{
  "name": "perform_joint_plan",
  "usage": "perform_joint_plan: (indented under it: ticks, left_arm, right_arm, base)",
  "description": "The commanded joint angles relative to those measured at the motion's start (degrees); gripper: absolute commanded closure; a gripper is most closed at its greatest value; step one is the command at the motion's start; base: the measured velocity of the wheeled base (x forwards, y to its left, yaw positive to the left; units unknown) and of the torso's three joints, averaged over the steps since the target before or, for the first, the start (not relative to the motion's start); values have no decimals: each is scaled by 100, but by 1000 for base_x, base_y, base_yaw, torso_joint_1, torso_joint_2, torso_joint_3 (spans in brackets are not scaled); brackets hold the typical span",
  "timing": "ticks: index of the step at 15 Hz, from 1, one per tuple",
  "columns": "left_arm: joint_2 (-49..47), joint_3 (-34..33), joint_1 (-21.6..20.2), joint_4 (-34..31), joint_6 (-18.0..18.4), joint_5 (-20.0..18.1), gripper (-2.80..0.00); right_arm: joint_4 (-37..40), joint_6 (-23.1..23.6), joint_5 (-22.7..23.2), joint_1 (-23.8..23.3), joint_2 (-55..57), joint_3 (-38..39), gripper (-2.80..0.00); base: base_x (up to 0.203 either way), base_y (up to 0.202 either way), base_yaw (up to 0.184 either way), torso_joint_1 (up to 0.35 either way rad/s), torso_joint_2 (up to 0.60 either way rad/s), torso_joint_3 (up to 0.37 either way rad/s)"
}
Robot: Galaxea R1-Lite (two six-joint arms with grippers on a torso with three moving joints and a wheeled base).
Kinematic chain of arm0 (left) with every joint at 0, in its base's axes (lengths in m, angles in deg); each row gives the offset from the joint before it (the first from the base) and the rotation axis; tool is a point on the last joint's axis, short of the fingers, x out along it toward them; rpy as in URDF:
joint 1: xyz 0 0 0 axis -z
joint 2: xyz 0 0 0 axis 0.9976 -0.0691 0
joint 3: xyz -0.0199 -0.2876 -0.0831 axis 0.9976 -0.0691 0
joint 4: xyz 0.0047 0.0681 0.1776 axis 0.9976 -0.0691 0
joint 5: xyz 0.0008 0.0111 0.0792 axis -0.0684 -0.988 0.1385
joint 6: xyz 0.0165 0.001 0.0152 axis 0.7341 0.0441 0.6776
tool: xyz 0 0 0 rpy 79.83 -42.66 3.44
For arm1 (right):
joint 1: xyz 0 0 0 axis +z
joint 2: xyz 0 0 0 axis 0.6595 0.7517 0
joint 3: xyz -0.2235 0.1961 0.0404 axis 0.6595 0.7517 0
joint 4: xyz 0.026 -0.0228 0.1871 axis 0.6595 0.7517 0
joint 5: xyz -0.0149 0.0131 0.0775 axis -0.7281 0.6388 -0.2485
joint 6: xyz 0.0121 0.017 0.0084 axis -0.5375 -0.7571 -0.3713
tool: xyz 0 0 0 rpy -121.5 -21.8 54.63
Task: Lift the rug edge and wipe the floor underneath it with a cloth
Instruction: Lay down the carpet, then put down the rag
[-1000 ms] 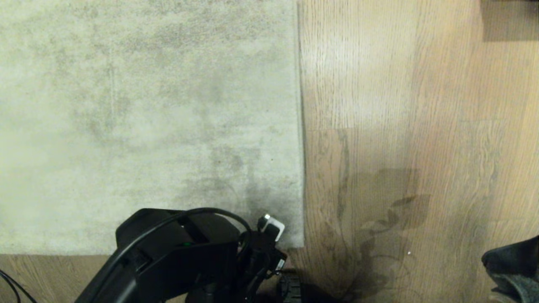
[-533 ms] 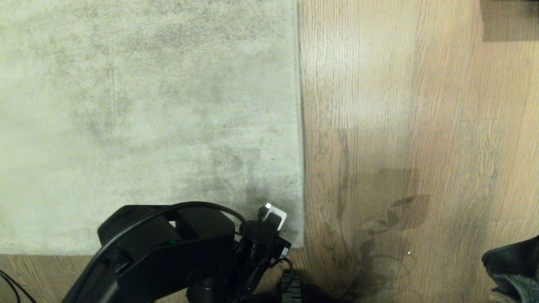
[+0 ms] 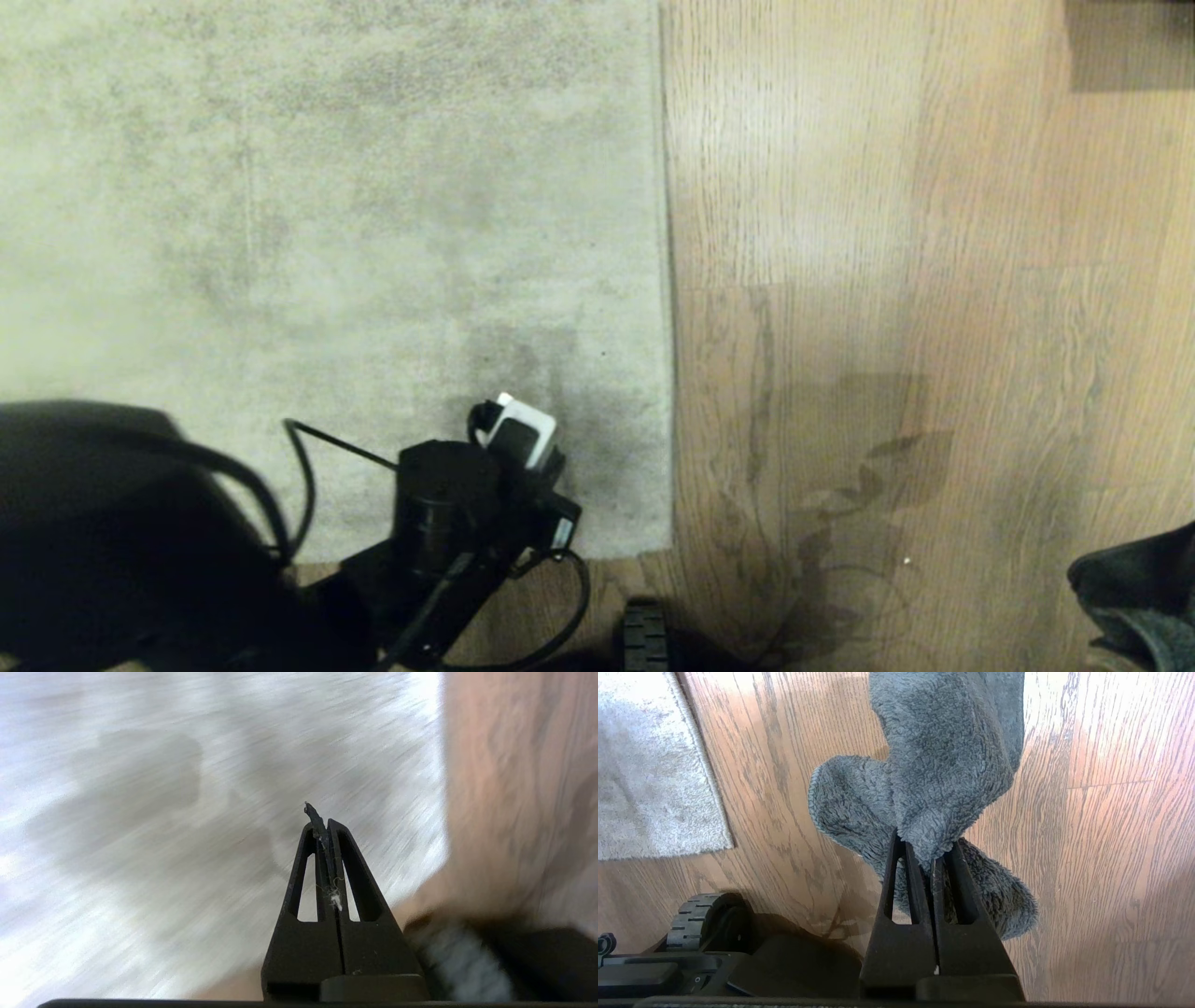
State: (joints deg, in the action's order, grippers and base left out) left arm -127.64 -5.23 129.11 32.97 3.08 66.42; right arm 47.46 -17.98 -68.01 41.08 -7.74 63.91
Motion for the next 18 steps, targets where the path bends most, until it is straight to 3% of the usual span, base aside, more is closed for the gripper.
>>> perform_joint_plan:
  ticks: [1,3,6,8,10,11,14,16,18]
  left_arm:
    - [1965,-757,-220,-585,7,5,0]
    - [2793,-1236,-429,-1069,2,-30,0]
    - [3629,-1713,-797,-1264,7,-76,0]
    - [4228,-2059,-1308,-1288,10,-155,0]
    - [4834,-2298,-2178,-1460,20,-659,0]
    - [5278,-2343,-2666,-1754,64,-1086,0]
    - [7029,-2396,-3614,-3305,184,-2144,0]
    - [8454,-2400,-3938,-4520,212,-2416,0]
    - [9840,-2301,-4106,-5904,235,-2386,0]
  right_arm:
    - [-4,-2,1,1,9,0,0]
    - [-4,-2,2,1,9,0,0]
    - [-4,-2,1,1,8,0,0]
    - [-4,-2,-6,1,0,0,0]
    - [-4,-2,-3,1,2,0,0]
    - [-4,-2,2,1,9,0,0]
    - [-4,-2,2,1,9,0,0]
    - [-4,-2,2,1,8,0,0]
    - [-4,-2,-1,1,3,0,0]
  base:
    - [0,0,0,0,0,0]
    - [0,0,0,0,0,0]
    - [0,0,0,0,0,0]
    - [0,0,0,0,0,0]
    - [0,0,0,0,0,0]
    - [0,0,0,0,0,0]
    - [0,0,0,0,0,0]
    - [0,0,0,0,0,0]
    - [0,0,0,0,0,0]
